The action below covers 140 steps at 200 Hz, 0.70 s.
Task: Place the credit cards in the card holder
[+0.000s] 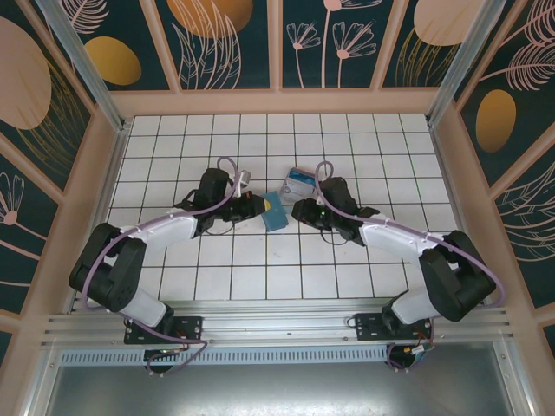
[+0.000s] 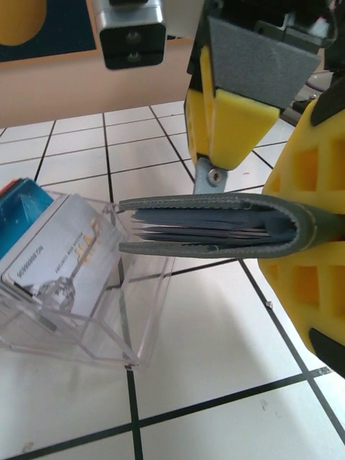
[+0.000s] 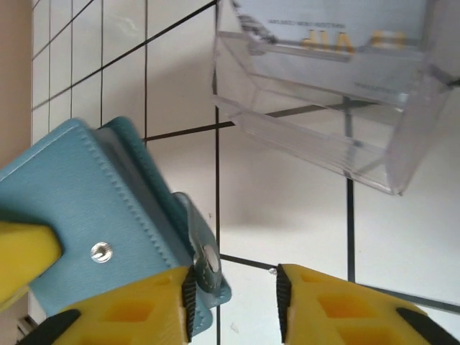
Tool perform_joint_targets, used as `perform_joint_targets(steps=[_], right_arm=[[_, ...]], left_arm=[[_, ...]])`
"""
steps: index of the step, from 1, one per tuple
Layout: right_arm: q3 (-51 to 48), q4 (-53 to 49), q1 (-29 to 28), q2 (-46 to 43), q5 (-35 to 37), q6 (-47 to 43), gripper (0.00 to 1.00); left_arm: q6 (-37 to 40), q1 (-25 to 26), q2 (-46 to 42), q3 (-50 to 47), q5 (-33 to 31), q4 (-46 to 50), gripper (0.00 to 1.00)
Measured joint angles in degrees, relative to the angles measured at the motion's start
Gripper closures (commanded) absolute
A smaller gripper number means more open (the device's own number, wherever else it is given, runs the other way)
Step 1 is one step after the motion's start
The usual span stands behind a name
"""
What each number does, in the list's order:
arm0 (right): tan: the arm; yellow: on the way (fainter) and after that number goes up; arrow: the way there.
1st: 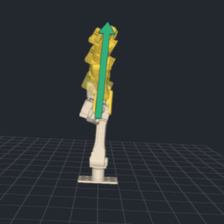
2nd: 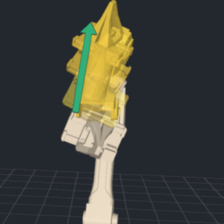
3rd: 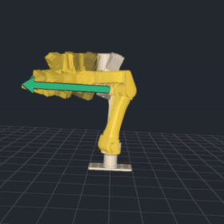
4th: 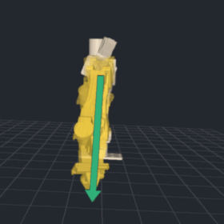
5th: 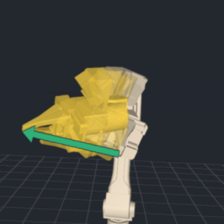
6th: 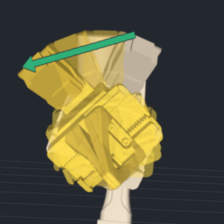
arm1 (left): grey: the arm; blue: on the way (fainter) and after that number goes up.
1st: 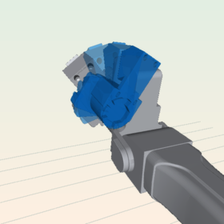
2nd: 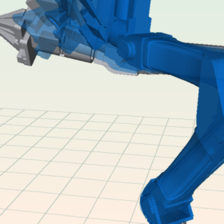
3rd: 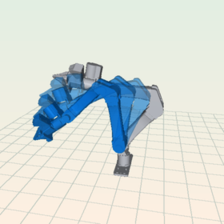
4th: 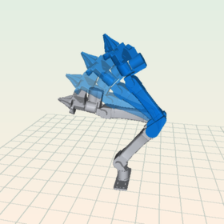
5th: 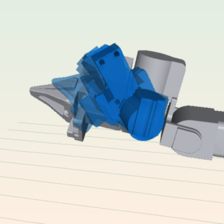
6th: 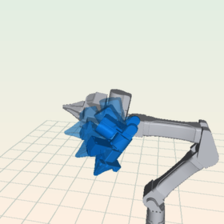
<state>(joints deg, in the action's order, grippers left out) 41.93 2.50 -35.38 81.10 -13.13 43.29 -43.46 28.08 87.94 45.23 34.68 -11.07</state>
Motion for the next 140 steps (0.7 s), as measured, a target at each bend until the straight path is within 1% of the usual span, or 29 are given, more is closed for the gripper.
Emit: perform_joint_targets(steps=[19,28,38,59,100,117,125,133,140], right_arm=[[-0.1,0.1,0.2,-1.6,0.0,-1.0,0.47],[-0.4,0.4,0.2,-2.6,-0.3,-1.1,0.47],[-1.2,1.4,0.4,-3.9,-1.0,-1.2,0.45],[-4.3,4.2,1.4,-6.3,-3.1,-0.9,0.44],[-6.6,7.1,1.9,-6.3,-6.6,-0.7,0.44],[-6.7,9.7,1.9,-5.8,-7.8,-0.3,0.46],[-6.7,11.0,1.9,-5.5,-8.4,0.0,0.48],[-6.7,12.5,1.9,-4.9,-9.2,0.3,0.52],[-6.7,13.6,1.9,-4.4,-9.7,0.5,0.58]], left_arm=[[1.2,0.0,-0.6,0.5,1.6,1.1,1.0],[1.5,0.0,-0.6,1.0,2.5,1.5,1.0],[1.9,0.0,-0.6,1.7,3.3,2.2,1.0],[1.9,0.0,-0.4,3.2,5.3,2.3,1.0],[0.8,0.0,0.6,3.8,9.3,0.2,0.99],[0.9,0.0,1.0,4.0,10.4,0.5,0.99],[1.1,0.0,1.1,4.3,10.8,1.0,0.99],[1.4,0.0,1.1,4.5,11.2,1.3,0.99],[1.5,0.0,1.1,4.6,11.4,1.4,1.0]])
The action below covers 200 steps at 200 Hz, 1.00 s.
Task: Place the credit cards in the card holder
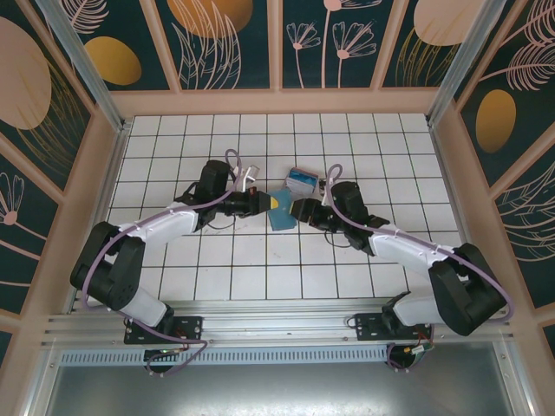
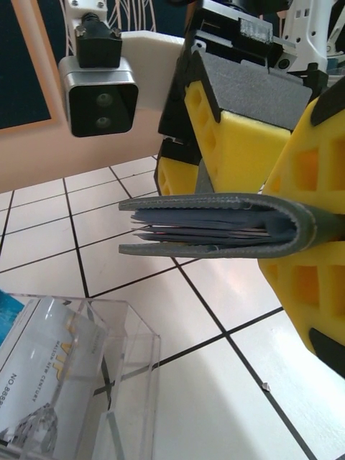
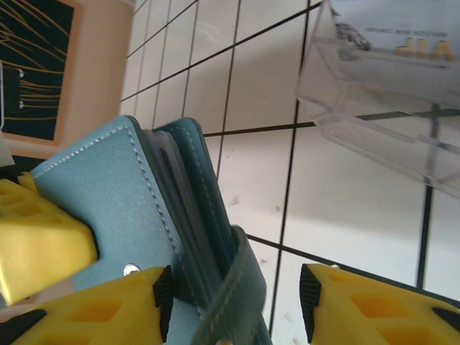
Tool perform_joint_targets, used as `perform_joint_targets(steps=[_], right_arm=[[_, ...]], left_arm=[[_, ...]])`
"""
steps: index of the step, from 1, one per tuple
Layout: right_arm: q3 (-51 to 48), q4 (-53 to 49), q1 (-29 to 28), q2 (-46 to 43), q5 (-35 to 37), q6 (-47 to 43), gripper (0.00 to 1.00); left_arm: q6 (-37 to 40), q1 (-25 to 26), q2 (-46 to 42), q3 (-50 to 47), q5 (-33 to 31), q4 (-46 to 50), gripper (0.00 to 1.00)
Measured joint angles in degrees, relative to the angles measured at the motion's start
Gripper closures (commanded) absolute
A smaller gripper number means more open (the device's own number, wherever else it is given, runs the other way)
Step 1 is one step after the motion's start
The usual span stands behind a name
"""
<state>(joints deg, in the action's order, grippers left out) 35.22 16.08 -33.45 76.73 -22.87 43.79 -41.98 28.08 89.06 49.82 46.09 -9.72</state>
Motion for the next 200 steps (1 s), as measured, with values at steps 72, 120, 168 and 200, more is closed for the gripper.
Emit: perform_joint_targets(steps=[72,120,168,200], right_arm=[[1.3,-1.8,-0.6,1.3,0.5,-0.5,0.95],[5.9,-13.4,-3.5,0.3,5.7,-1.9,0.95],[7.3,-17.6,-9.8,3.6,9.0,0.2,0.95],[6.9,-17.6,-10.1,4.9,9.0,2.2,0.95]], left_arm=[[2.6,-1.0,0.5,0.7,-2.8,4.0,0.65],[3.6,-1.4,5.2,-0.3,-5.1,4.4,0.36],[4.5,-2.3,6.3,-1.6,-6.7,6.1,0.35],[4.5,-2.3,6.2,-2.2,-7.2,6.1,0.33]])
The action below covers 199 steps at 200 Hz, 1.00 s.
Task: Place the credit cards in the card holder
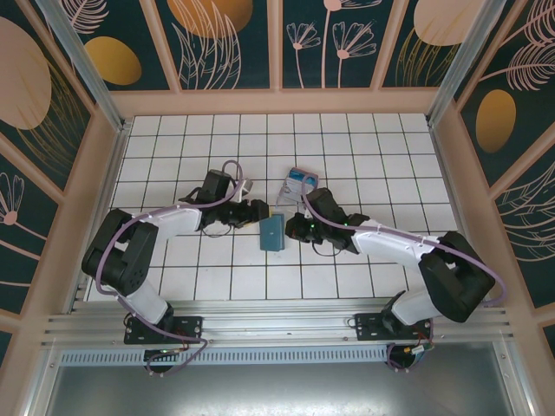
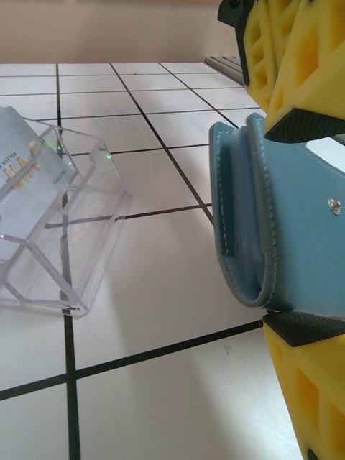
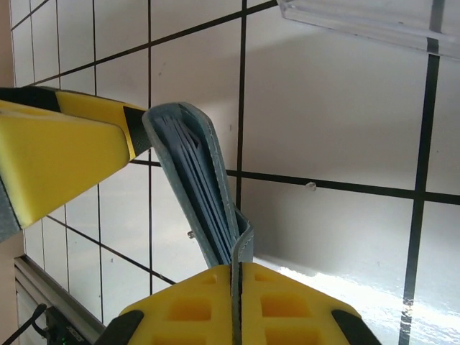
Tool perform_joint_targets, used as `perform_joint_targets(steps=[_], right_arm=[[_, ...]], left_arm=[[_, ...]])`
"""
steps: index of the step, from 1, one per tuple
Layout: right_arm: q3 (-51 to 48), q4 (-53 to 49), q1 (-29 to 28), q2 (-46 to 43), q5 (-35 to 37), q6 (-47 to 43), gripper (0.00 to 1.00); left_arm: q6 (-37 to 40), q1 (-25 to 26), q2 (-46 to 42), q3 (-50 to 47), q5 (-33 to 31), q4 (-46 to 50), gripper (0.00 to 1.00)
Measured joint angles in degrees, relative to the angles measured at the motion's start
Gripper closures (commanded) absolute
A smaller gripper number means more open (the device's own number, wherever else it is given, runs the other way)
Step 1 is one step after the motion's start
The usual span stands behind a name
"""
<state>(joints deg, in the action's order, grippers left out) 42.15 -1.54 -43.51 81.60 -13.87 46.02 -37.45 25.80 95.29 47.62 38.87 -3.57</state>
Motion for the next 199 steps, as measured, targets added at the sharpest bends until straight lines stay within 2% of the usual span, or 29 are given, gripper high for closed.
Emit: perform_joint_targets(steps=[9,18,36,87,109,199], right_arm=[[0.0,0.1,0.0,0.0,0.2,0.5,0.95],[0.0,0.1,0.0,0.0,0.4,0.9,0.95],[-0.2,0.1,0.0,0.0,0.9,1.5,0.95],[-4.5,2.2,0.5,0.0,1.7,4.1,0.95],[-4.8,2.8,0.5,0.0,1.9,5.0,0.95],[-4.7,7.3,0.3,-0.1,1.6,5.6,0.95]], left_arm=[[0.0,0.0,0.0,-0.2,0.0,0.0,0.32],[0.3,0.0,0.0,-0.4,0.0,0.2,0.26],[0.7,0.0,-0.3,-0.5,-0.1,1.1,0.24],[1.3,0.2,-7.1,-0.6,-3.5,5.9,0.29],[1.8,1.6,-9.2,-0.5,-6.1,8.5,0.28],[3.8,8.1,-7.8,2.1,-13.0,13.7,0.29]])
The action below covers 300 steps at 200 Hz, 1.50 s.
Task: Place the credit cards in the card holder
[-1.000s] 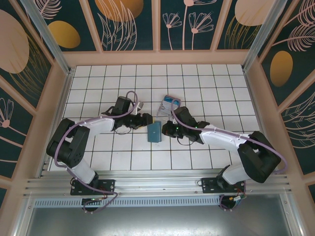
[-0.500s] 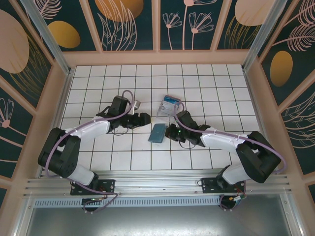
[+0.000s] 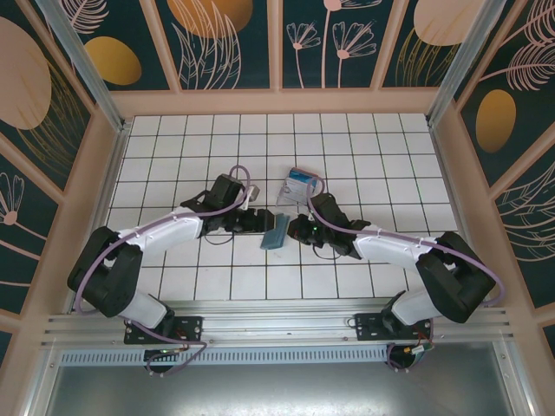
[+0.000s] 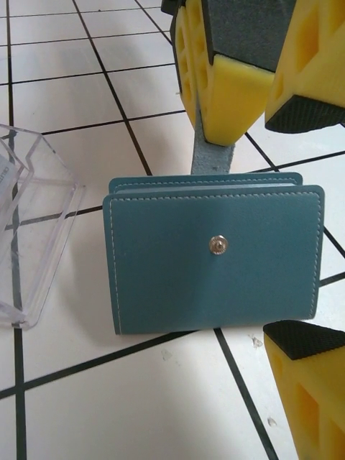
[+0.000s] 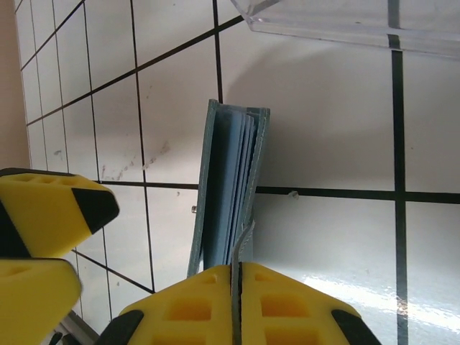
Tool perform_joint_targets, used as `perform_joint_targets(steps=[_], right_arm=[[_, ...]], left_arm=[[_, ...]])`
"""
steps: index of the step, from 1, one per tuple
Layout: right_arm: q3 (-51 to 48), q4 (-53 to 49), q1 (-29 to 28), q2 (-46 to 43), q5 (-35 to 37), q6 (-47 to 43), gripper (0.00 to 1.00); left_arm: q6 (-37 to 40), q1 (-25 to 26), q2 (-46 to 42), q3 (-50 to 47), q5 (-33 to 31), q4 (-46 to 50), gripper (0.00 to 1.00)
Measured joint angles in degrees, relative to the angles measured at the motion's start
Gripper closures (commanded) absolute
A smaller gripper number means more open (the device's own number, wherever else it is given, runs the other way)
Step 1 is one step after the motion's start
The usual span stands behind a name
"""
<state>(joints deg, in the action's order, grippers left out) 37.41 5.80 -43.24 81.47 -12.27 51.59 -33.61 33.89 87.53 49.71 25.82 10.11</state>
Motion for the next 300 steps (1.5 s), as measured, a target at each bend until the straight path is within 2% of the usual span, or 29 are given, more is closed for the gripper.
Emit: perform_joint_targets(steps=[123,176,215,248,300], right_arm=[[2.3,1.2,-2.3,0.0,-0.9,0.0,0.95],[2.4,1.3,-2.4,0.3,-0.8,0.0,0.94],[2.4,1.3,-2.3,0.3,-0.8,0.0,0.94],[2.0,1.5,-2.2,0.3,-0.7,0.0,0.94],[-1.7,1.8,-0.4,-0.2,-0.6,0.0,0.94]], left_arm=[[1.1,0.6,6.4,2.5,-2.4,-0.4,0.32],[1.9,0.8,6.8,2.5,-3.4,-0.5,0.41],[2.0,1.0,6.8,2.7,-3.8,-0.5,0.54],[1.9,1.0,7.0,2.8,-3.9,-0.5,0.53],[1.9,1.0,7.0,2.8,-4.2,-0.5,0.45]])
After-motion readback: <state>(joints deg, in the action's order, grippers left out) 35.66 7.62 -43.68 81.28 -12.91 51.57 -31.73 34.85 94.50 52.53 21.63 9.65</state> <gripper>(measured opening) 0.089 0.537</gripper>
